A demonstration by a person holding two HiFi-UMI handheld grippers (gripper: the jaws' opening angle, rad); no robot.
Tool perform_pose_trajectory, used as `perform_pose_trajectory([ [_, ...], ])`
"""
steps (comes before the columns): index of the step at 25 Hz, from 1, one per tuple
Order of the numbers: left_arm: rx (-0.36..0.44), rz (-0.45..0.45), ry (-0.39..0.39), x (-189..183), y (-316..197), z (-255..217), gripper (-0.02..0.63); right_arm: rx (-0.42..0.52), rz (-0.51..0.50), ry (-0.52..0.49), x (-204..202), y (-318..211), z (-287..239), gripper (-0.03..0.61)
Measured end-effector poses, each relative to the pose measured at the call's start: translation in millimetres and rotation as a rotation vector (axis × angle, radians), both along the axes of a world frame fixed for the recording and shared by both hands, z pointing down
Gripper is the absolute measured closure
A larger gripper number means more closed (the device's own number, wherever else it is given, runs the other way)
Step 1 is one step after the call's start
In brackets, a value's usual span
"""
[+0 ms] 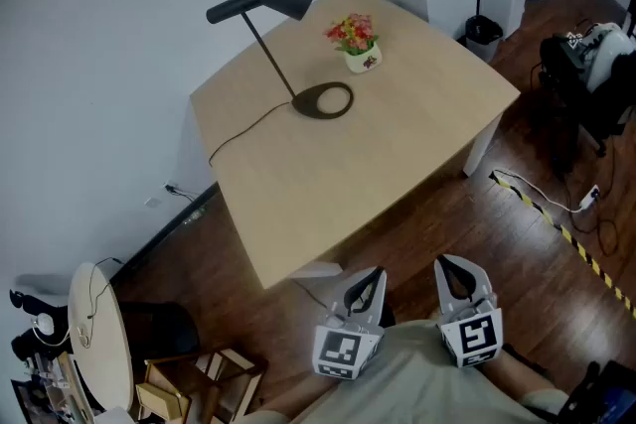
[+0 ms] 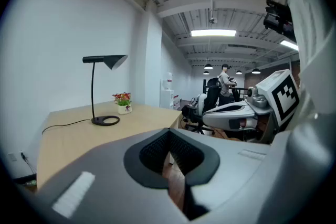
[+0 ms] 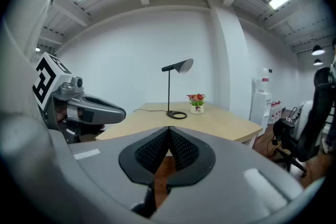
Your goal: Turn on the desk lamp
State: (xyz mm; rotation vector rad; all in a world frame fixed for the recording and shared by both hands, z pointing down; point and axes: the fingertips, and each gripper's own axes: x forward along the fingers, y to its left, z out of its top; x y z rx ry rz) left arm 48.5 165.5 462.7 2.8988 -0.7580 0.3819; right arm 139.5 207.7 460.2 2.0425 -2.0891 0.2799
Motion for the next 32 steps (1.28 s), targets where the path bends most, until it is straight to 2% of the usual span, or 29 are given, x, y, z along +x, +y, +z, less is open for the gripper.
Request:
perform_pose_trajectory([
  [7,-0.006,0.055,0.031,-47,-75,-10,0.615,-0.013,0.024,0.02,-62,-72,-17,0.578],
  [12,-0.013,0.022,0.078,-84,-125,-14,0.615,-0.031,-0.003,0.066,-97,-122,-16,0.578],
  [19,-0.019,-0.093,0.103,-129,-178,-10,0.615,-0.047,-0.109,0.072,-139,-186,-14,0.578],
  [26,-0.031,-0.262,0.057,-151,-227,1,0.615,-0.06,-0.242,0.02,-148,-253,-6,0.578],
  [32,-0.037,-0.426,0.016,-163,-279,0,0.615,-0.116,-0.392,0.032,-153,-314,-1,0.578],
])
